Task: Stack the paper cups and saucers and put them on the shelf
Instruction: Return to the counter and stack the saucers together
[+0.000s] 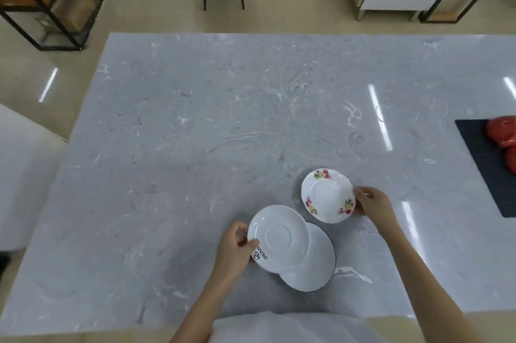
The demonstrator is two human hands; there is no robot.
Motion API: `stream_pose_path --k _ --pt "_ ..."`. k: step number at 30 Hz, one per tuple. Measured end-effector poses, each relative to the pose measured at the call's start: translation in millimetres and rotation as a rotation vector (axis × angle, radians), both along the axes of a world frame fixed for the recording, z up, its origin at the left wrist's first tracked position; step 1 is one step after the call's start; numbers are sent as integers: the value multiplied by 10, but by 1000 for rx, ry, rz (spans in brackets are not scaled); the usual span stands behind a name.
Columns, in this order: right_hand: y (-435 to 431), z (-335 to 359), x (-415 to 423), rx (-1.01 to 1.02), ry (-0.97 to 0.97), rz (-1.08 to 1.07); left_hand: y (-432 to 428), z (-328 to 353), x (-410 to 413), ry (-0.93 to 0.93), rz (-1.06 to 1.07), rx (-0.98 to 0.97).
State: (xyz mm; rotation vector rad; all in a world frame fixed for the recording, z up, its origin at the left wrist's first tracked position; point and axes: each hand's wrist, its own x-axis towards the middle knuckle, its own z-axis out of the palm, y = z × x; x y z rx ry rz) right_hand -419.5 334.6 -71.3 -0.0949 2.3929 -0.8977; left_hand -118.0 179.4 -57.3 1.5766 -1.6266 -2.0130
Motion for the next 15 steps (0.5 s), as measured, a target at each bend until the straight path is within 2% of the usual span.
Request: stream_pose_path --k 8,15 --pt "-26 -234 -181 -96 -107 72 424 -26 -172 -132 19 -71" --pt "-19 -337 -237 -164 -167 60 669 -27 -307 -263 -63 -203"
